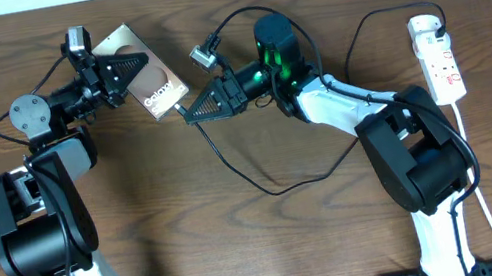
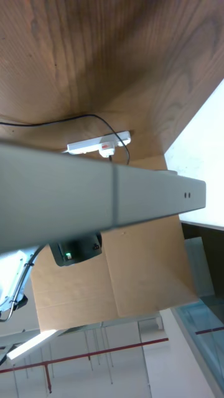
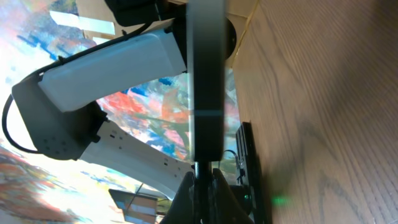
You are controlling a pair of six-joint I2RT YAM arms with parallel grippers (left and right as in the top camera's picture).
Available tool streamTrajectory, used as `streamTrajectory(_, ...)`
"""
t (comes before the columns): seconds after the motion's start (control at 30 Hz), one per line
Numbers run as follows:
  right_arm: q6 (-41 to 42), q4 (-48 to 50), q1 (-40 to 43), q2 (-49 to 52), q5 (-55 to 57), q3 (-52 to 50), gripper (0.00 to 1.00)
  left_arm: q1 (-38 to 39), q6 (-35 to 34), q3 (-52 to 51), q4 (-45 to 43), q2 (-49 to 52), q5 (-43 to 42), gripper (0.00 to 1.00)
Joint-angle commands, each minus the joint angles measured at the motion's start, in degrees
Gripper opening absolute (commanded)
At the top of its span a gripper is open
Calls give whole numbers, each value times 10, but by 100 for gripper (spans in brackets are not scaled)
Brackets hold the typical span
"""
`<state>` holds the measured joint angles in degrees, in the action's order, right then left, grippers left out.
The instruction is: Plug charger to phone and switch on socket
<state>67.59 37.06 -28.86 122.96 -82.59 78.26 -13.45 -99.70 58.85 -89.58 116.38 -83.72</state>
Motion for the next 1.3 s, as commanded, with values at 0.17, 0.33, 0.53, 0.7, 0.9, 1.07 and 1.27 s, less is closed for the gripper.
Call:
streamTrajectory(0.17, -15, -6, -6, 1, 16, 7, 1, 1, -5, 10, -8, -11, -10, 7)
streamTrajectory(0.33, -15, -4, -6, 1, 16, 7, 1, 1, 6, 10, -14, -11, -13, 8)
streamTrajectory(0.53, -15, -4, -6, 1, 17, 7, 1, 3, 15, 10, -14, -11, -20, 7)
streamTrajectory(0.7, -15, -4, -6, 1, 21, 7, 1, 13, 15, 10, -14, -11, -22, 7)
streamTrajectory(0.9, -17, -4, -6, 1, 21, 7, 1, 14, 15, 10, -14, -11, -24, 7)
streamTrajectory(1.07, -17, -4, -6, 1, 21, 7, 1, 14, 15, 10, -14, -11, -30, 7)
streamTrajectory(1.27, -19, -4, -6, 1, 21, 7, 1, 14, 22, 10, -14, -11, -42, 7)
